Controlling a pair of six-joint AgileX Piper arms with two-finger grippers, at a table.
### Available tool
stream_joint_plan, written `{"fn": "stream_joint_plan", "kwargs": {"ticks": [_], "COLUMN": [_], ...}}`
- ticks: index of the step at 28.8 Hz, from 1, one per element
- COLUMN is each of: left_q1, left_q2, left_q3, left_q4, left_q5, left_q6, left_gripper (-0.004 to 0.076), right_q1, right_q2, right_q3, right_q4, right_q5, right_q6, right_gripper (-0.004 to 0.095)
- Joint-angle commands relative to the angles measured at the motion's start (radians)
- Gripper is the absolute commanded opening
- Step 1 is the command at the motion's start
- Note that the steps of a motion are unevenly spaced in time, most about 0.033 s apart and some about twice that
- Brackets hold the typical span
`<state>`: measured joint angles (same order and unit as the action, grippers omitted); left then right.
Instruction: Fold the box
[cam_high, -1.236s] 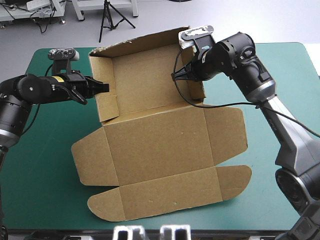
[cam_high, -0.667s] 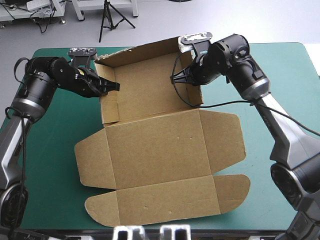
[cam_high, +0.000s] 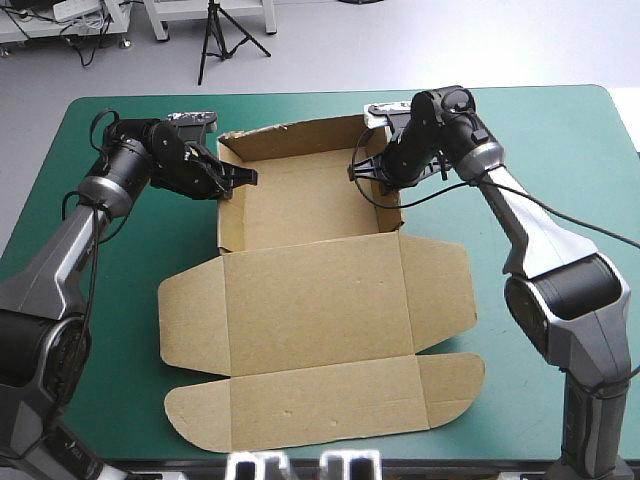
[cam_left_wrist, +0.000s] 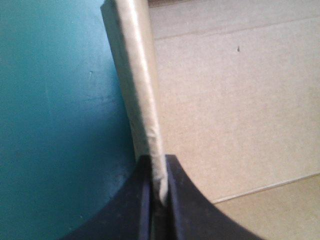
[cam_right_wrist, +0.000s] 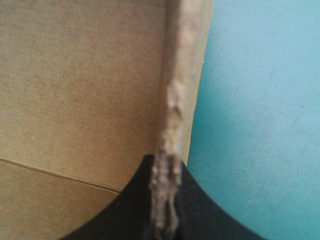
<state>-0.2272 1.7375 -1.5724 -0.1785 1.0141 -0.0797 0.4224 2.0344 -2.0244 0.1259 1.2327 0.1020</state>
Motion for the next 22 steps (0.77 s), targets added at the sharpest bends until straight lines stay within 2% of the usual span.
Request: {"fn": "stream_joint_plan", "kwargs": {"ticks": [1, 17, 22], "left_q1": [-0.016, -0.016, -0.016], "left_q2": [-0.005, 0.095, 0.11], "left_q3": [-0.034, -0.034, -0.076], "left_q4": [-0.074, -0.077, -0.077], "left_q5": [-0.094, -0.104, -0.006], "left_q6": [-0.012, -0.012, -0.012], "left_gripper": [-0.0008, -0.0008, 0.0045], "right_q1": [-0.023, -0.052, -0.052], "right_q2": [-0.01, 0.064, 0.064], "right_q3": [-0.029, -0.029, -0.029], "right_q4": [0.084, 0.057, 0.03], "right_q5": [0.023, 0.023, 0.023], "right_q6": [-0.045, -0.183, -0.187], "right_gripper": [-0.0013, -0.0013, -0.0008]}}
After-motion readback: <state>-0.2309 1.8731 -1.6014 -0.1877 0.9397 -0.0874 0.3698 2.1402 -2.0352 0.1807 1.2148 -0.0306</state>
